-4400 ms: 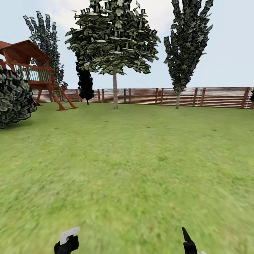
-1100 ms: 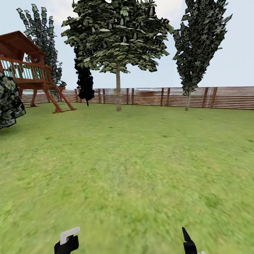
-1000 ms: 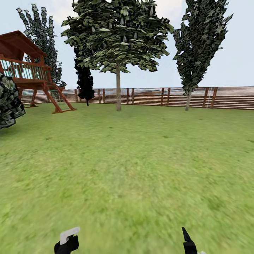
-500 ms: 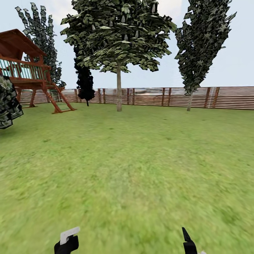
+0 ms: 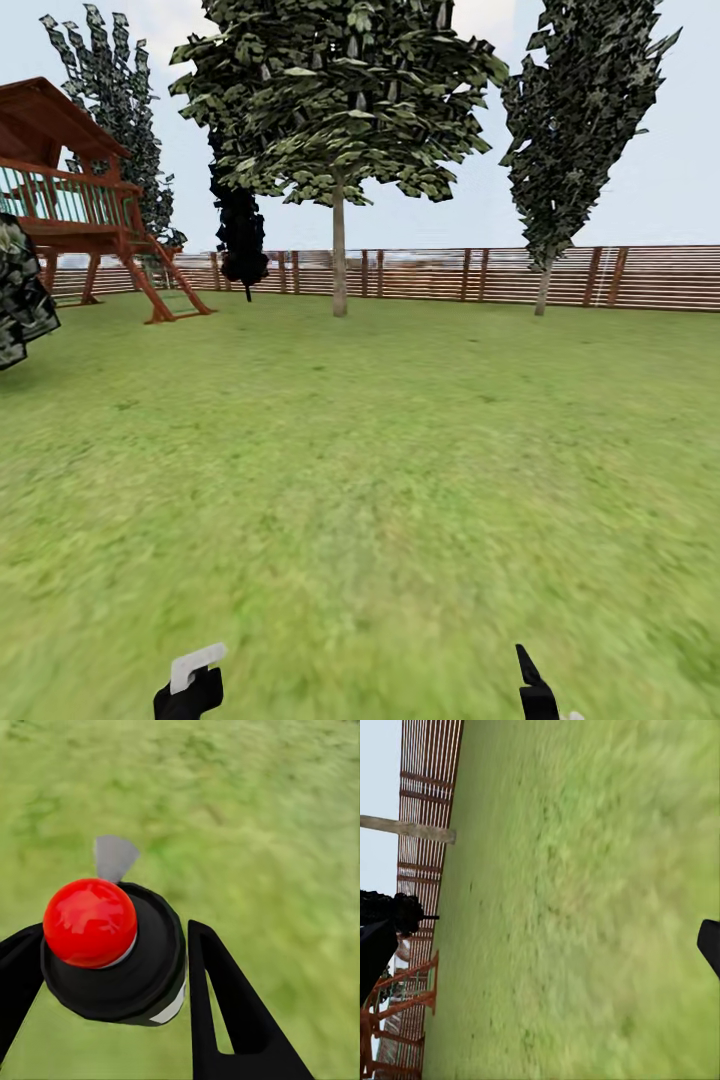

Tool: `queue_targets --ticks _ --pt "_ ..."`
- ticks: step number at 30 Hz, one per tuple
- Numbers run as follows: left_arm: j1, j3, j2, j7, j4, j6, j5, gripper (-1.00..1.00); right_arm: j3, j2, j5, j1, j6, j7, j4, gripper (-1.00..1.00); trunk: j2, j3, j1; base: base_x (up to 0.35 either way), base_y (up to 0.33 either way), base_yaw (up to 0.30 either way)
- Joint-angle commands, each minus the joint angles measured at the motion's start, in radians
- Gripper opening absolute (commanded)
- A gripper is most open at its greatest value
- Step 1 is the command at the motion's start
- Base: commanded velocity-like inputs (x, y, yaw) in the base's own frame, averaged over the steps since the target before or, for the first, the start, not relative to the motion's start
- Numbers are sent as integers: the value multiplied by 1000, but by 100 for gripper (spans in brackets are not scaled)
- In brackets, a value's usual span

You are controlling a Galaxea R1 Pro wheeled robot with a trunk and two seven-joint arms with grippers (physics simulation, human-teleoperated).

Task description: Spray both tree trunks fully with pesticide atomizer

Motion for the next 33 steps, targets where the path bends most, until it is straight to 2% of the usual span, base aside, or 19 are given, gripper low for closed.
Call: queue_targets --ticks 1,33 --pt "0 0 0 0 0 0 0 -100 0 0 0 0 0 0 0 100 0 0 0 322 118 0" --pt "0 0 0 1 0 0 -1 -100 0 0 0 0 0 0 0 100 0 0 0 323 118 0"
